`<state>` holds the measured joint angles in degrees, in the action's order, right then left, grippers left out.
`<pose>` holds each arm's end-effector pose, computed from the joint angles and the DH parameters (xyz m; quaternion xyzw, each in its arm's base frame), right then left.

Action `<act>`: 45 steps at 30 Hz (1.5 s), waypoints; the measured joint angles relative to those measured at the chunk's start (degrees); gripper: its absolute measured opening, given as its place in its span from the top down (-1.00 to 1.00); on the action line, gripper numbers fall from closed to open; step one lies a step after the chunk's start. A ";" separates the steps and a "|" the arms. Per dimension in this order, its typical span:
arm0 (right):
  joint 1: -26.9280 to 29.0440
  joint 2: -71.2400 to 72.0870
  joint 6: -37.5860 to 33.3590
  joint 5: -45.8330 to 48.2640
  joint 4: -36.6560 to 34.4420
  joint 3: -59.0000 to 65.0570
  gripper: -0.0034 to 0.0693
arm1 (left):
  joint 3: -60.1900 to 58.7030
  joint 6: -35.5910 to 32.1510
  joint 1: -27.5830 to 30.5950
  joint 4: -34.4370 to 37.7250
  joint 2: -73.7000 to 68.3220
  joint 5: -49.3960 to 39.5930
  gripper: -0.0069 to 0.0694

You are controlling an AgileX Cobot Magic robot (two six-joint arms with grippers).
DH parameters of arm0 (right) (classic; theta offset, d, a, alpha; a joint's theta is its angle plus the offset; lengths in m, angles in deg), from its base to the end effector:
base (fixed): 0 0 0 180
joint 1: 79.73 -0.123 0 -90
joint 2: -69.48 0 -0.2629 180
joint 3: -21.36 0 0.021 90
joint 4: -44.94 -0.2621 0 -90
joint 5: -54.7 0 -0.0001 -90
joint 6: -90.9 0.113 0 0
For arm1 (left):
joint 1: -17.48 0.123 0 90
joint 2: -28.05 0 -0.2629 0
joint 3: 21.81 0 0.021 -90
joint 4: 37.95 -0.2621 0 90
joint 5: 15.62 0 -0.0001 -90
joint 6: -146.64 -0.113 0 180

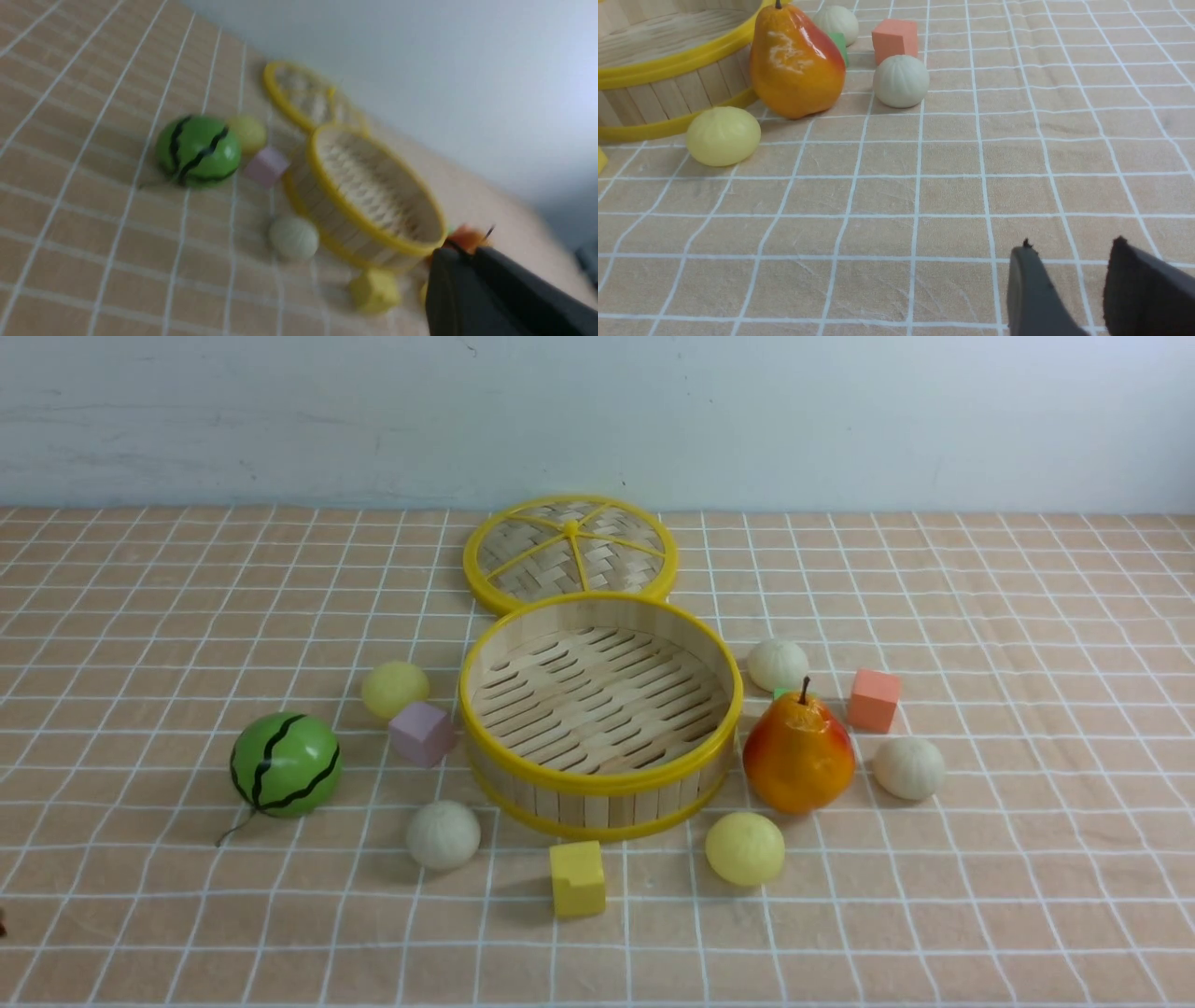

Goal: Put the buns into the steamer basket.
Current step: Use the left arm to grab a steamed stuffed bun

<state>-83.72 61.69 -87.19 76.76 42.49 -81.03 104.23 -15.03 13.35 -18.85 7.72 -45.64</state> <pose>0.1065 0.0092 0.1666 -0.0034 0.8061 0.0486 0.5897 0.1071 -0.0263 0.2805 -0.1583 0.7650 -0.2686 0.5635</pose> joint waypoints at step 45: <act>0.00 0.00 -0.16 0.00 0.00 0.00 0.24 | 44.85 -21.55 -17.40 -15.69 -92.40 -0.13 0.13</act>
<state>-83.72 61.69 -87.35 76.76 42.49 -81.03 149.08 -36.57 -4.05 -34.55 -84.68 -45.77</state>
